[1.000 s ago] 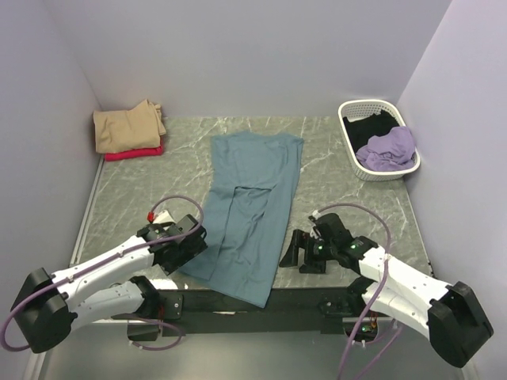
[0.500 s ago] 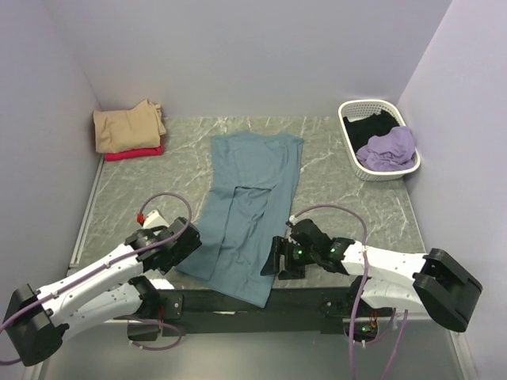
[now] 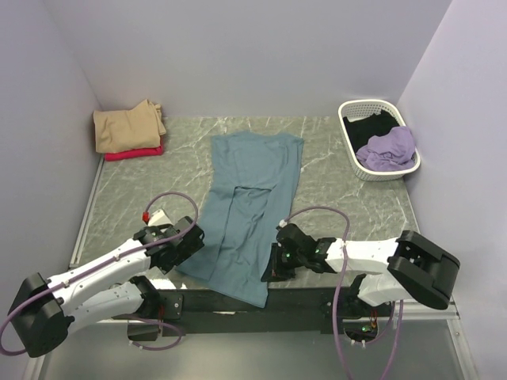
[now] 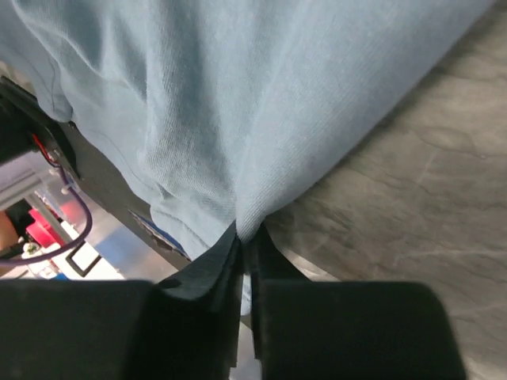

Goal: Fold and stack the t-shirts
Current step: Fold the tshirt

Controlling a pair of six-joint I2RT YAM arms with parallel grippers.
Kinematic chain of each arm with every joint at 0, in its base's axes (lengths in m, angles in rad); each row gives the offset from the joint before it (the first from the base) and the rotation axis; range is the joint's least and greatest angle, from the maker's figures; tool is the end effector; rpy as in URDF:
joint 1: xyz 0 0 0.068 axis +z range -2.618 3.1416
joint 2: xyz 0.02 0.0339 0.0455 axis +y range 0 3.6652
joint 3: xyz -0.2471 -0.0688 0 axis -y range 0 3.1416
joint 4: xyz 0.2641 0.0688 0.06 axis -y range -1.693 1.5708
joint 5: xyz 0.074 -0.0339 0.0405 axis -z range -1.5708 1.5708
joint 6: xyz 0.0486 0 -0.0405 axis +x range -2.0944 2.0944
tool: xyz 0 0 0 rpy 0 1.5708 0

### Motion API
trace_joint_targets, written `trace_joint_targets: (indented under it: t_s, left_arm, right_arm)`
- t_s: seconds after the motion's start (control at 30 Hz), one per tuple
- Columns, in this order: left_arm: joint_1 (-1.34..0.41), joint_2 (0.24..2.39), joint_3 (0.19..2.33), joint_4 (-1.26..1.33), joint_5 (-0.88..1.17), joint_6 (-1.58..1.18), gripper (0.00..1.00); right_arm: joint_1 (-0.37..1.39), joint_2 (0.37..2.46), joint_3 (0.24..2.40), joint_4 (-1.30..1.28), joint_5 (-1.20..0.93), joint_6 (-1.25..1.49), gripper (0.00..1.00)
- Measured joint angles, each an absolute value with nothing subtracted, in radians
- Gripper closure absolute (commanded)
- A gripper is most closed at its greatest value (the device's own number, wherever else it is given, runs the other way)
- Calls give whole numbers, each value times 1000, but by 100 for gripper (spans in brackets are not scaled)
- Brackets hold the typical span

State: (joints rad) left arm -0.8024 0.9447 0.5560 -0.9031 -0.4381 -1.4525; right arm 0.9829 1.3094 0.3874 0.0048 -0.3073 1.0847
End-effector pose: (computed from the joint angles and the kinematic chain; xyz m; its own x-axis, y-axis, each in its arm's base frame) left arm 0.1363 -0.1114 0.1557 -0.6448 -0.6268 -0.4375 -0.5962 0.7706 -0.2253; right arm 0.1190 0.2051 0.0825 -0.9971 0.0235 -0.0717 -0.0289 0.7596 0.6498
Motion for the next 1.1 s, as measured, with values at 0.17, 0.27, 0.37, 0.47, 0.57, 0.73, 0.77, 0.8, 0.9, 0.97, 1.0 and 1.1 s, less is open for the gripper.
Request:
trace_joint_targets:
  t_s: [0.17,0.27,0.37,0.47,0.57,0.73,0.77,0.8,0.9,0.97,1.0,1.1]
  left_arm:
    - [-802,930,556,-904,-439,-1448,1]
    - [-802,920,561,-905,-439,-1441,1]
    - [-802,920,574,-908,-439,-1433,1]
    - [-802,928,595,-912,-439,-1423,1]
    - [-802,947,615,-910,-439,-1403,0]
    - [-802,981,636,-905,-438,-1367,1]
    - [-802,987,639,-902,-438,-1361,0]
    - [-802,992,641,-901,-438,-1354,1]
    - [-802,1003,647,-897,-433,-1340,1]
    - [-802,1011,653,-893,-430,-1325,0]
    - [-802,1015,655,-890,-427,-1320,0]
    - [-802,1032,663,-879,-422,-1302,1]
  right_arm:
    - [995,1317,403,-11,-282,1095,100]
    - [1002,1288,413,-68,-226,1100,100]
    - [1003,1231,414,-157,-152,1107,100]
    - [1003,1181,418,-245,-87,1114,100]
    - [1003,1147,418,-306,-47,1123,100]
    - [1003,1085,407,-391,-8,1138,100]
    - [1003,1062,399,-409,-3,1142,100]
    - [1003,1038,391,-433,3,1146,100]
    - [1003,968,372,-504,19,1163,100]
    - [1003,898,352,-564,27,1175,100]
    - [1003,874,347,-588,29,1181,97]
    - [1003,809,342,-672,51,1207,38]
